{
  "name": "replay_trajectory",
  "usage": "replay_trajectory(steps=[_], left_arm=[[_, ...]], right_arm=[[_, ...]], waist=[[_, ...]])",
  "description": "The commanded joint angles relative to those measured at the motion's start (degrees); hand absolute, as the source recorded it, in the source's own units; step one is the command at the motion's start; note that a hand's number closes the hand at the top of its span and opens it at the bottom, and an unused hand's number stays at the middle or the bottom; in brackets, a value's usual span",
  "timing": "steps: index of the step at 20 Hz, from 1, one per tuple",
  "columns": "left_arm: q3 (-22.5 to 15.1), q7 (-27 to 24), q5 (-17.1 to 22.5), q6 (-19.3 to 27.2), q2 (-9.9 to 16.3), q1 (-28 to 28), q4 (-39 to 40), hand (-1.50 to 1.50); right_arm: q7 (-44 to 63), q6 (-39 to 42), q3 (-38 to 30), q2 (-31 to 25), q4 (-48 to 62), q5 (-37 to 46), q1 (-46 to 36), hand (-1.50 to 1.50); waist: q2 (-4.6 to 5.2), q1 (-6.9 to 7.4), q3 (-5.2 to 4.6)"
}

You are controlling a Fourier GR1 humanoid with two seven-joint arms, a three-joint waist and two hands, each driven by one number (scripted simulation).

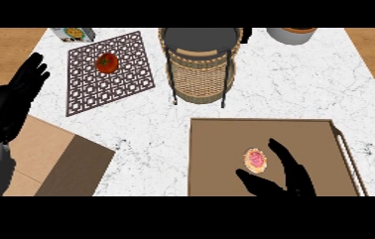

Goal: Pick the cupcake from the tray and place it in the tiered basket

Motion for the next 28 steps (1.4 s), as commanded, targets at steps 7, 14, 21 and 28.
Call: replay_trajectory(steps=[7, 14, 21, 28], left_arm=[[-1.68, -0.08, -0.77, -0.32, -3.63, 10.05, 7.65, 0.00], [-0.06, 0.87, -0.23, -1.16, -2.37, 12.20, 6.12, 0.00], [-2.93, 4.09, -0.03, -1.90, -2.14, 2.18, 2.61, 0.00], [-4.69, 6.55, -0.48, -1.66, -2.27, -0.45, 6.01, 0.00]], right_arm=[[-4.59, -3.89, -0.42, 2.72, 4.93, 5.89, -3.55, 1.50], [-3.46, -7.22, -2.76, 3.05, 2.12, 10.25, 0.92, 1.50], [-5.06, 3.67, 14.97, 3.33, 8.99, 28.40, -12.20, 1.50], [3.40, 7.94, 17.98, 10.15, 13.44, 44.67, -23.70, 1.50]], waist=[[1.72, 0.05, -2.00], [1.13, -1.02, -2.06], [2.65, 8.38, -3.59], [1.09, 6.52, -3.52]])
